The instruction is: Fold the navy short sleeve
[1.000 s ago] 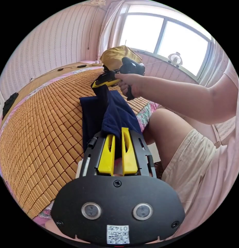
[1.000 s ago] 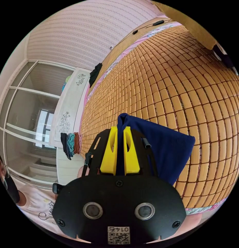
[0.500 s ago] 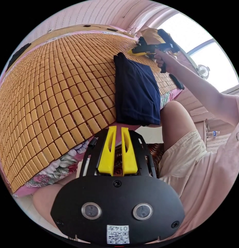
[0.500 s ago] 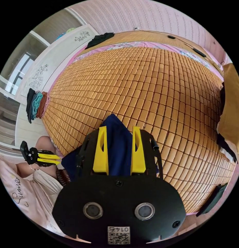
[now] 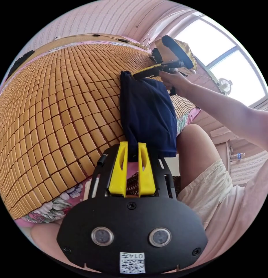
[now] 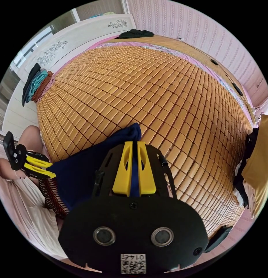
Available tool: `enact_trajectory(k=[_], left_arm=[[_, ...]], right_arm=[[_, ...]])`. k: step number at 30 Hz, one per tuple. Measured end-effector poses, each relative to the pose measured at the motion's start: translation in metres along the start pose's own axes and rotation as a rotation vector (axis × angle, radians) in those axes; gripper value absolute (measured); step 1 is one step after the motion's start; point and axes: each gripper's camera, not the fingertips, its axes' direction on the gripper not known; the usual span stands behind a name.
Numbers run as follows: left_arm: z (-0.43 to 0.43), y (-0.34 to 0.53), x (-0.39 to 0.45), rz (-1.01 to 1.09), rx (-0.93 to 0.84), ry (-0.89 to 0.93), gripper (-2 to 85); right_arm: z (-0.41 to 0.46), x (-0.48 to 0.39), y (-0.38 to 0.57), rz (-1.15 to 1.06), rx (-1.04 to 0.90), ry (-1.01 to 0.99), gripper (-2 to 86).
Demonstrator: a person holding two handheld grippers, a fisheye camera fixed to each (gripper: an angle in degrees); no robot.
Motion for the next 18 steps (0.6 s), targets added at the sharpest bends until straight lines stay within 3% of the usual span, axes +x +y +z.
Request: enact_trajectory(k=[9, 18], left_arm=[[-0.077, 0.001, 0.035, 0.108, 0.158, 0.042, -0.4], [-0.142, -0.047, 0.184, 0.515, 0.215, 0.061, -0.6]], right_arm=[[-0.124, 0.003, 0.146, 0.247, 0.516, -0.201, 1.1], [-0.231, -0.005, 0.346, 0.518, 0.813, -0.026, 0.9]])
